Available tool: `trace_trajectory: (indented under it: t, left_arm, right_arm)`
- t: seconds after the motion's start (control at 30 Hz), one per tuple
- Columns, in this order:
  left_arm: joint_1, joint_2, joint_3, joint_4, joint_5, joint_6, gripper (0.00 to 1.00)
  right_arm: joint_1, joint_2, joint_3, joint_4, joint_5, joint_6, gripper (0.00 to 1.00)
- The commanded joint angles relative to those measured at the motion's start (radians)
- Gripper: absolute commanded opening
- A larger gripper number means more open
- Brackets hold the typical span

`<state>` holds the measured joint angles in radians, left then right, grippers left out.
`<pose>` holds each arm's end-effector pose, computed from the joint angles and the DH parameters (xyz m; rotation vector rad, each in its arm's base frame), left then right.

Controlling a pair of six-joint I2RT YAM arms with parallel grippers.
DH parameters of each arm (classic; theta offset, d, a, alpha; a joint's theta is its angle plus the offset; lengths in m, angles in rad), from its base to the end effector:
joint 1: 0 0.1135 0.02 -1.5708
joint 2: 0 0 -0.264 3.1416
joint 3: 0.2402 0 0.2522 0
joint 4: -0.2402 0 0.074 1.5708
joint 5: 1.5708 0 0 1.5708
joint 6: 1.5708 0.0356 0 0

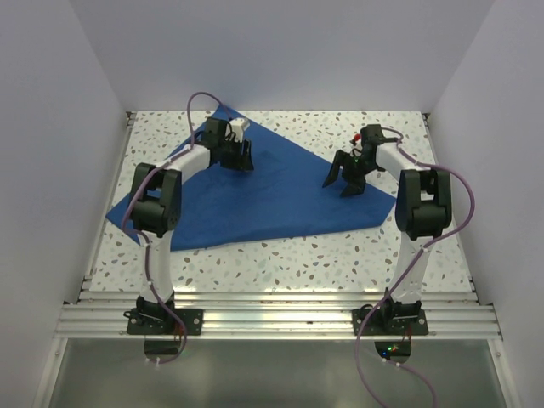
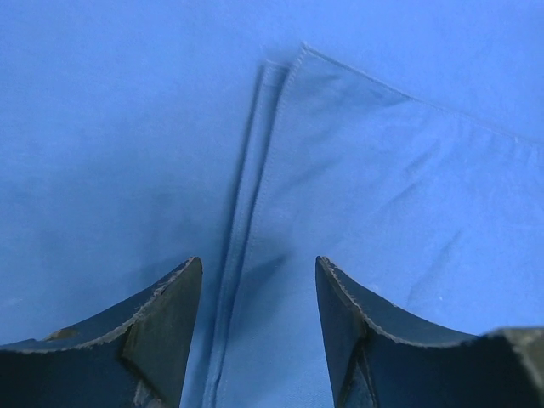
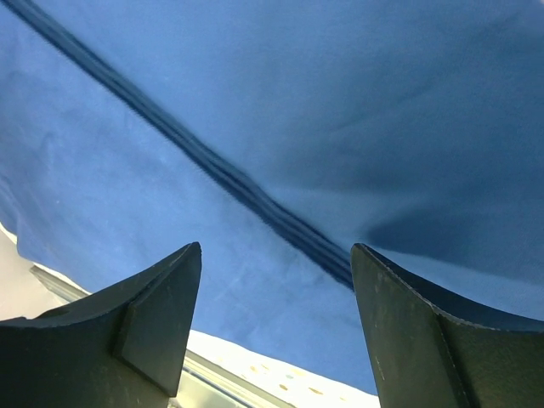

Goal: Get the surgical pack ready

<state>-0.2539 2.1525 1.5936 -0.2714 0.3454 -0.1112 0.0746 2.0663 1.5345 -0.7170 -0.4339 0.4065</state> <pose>0.4588 -0.1315 0.1757 0.3349 2.3943 -0.5837 0.4184 0.0463 0.1724 0.3698 2.8248 0.7196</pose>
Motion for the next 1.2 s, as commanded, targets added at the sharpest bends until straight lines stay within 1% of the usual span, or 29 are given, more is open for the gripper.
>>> trace_trajectory:
  t: [0.0, 0.13, 0.3, 0.43, 0.5, 0.53, 0.57, 0.63, 0.67, 0.73, 0.77, 0.97, 1.03, 1.17]
  left_arm:
    - [0.008, 0.027, 0.020, -0.012, 0.087, 0.022, 0.59]
    - [0.008, 0.036, -0.009, -0.025, 0.116, 0.015, 0.57]
    - [0.008, 0.023, -0.060, -0.011, 0.086, 0.015, 0.57]
    - [0.008, 0.020, -0.066, -0.003, 0.063, 0.015, 0.56]
    - [0.008, 0.023, -0.066, -0.009, 0.044, 0.013, 0.51]
    - [0.008, 0.023, -0.067, -0.014, 0.035, 0.015, 0.48]
    - [0.010, 0.023, -0.069, -0.017, 0.020, 0.015, 0.41]
    - [0.010, 0.017, -0.075, -0.020, -0.002, 0.012, 0.33]
    - [0.013, 0.014, -0.078, -0.019, -0.015, 0.011, 0.24]
    - [0.016, 0.003, -0.080, -0.022, -0.026, 0.007, 0.16]
    - [0.018, -0.003, -0.080, -0.020, -0.040, 0.005, 0.00]
    - [0.025, -0.034, -0.090, -0.018, -0.103, -0.012, 0.00]
    - [0.030, -0.045, -0.096, -0.020, -0.117, -0.018, 0.00]
    - [0.038, -0.075, -0.119, -0.002, -0.187, -0.033, 0.00]
  right_arm:
    - [-0.016, 0.017, -0.001, 0.008, -0.009, -0.006, 0.75]
    - [-0.018, 0.031, 0.004, 0.008, 0.001, 0.000, 0.75]
    - [-0.018, 0.052, 0.016, 0.002, 0.015, 0.005, 0.75]
    - [-0.016, 0.061, 0.021, -0.002, 0.017, 0.009, 0.75]
    - [-0.019, 0.063, 0.022, -0.002, 0.018, 0.011, 0.75]
    - [-0.018, 0.063, 0.023, -0.005, 0.023, 0.011, 0.75]
    - [-0.019, 0.063, 0.024, -0.007, 0.030, 0.012, 0.75]
    - [-0.018, 0.067, 0.027, -0.015, 0.038, 0.018, 0.75]
    - [-0.018, 0.069, 0.027, -0.016, 0.049, 0.018, 0.75]
    - [-0.018, 0.074, 0.035, -0.035, 0.073, 0.026, 0.74]
    - [-0.019, 0.074, 0.036, -0.038, 0.089, 0.028, 0.74]
    - [-0.021, 0.071, 0.049, -0.058, 0.138, 0.052, 0.67]
    - [-0.019, 0.071, 0.052, -0.061, 0.146, 0.057, 0.66]
    - [-0.021, 0.074, 0.056, -0.068, 0.150, 0.058, 0.66]
